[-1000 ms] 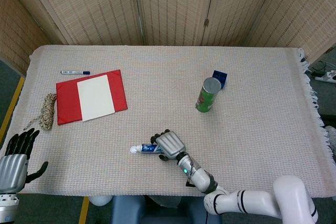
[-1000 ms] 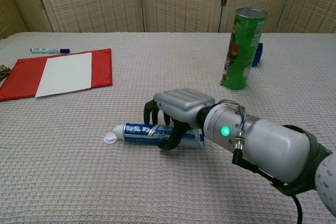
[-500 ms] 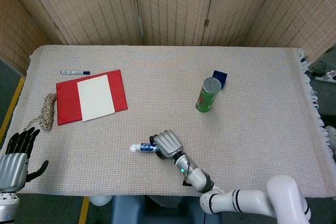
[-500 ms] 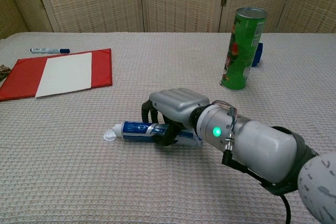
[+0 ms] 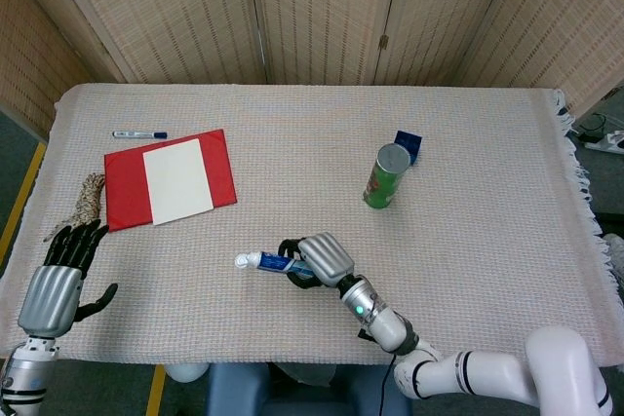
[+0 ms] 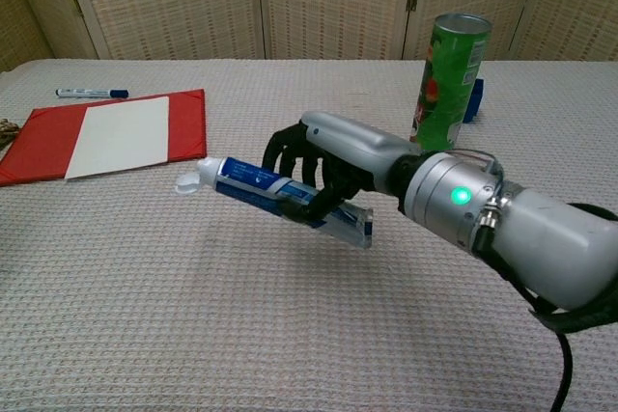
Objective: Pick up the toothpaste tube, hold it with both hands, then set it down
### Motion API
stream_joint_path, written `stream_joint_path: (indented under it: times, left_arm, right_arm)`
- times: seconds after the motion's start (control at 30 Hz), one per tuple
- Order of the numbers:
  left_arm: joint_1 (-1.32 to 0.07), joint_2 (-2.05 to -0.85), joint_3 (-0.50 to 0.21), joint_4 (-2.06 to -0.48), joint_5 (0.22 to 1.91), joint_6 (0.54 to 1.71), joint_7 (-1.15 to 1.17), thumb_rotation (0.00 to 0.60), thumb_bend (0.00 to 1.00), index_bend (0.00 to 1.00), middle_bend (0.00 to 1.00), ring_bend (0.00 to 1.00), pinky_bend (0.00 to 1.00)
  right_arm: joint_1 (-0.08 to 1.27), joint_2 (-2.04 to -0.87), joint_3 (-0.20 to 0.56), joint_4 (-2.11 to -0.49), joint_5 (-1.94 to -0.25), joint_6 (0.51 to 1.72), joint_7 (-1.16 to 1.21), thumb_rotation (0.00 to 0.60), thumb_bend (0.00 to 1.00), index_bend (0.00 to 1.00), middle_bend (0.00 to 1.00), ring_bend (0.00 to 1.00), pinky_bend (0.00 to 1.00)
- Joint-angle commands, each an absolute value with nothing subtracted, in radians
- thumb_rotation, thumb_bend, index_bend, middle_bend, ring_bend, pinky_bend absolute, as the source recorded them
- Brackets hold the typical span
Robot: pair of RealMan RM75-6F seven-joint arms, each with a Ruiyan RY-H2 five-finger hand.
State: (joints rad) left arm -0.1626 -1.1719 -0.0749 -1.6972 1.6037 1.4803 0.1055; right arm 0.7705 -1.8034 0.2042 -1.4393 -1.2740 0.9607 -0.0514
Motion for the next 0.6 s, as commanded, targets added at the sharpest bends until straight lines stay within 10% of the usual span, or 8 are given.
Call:
stream_joint_path:
  times: [0.03,0.6]
  left_arm:
    - [-0.206,-1.182,-0.09,-1.703,1.637,1.451,0.092,0.6,0.34,0.02,0.08,0.1,0.0]
    - [-0.383,-1.298,-0.123,-1.732,1.689,1.308,0.19,0.6,0.33,0.01,0.08,0.1,0.0]
  right_arm:
    - [0.723,-1.727,0.184,-1.482,-1.415,1.014,0.203,0.6,0.88,0.61,0.57,0.65,0.59]
    - [0.734,-1.751,0.13,-1.348,-1.589,1.111,0.589,0.6,0.88,0.64,0.58,0.66,0.59]
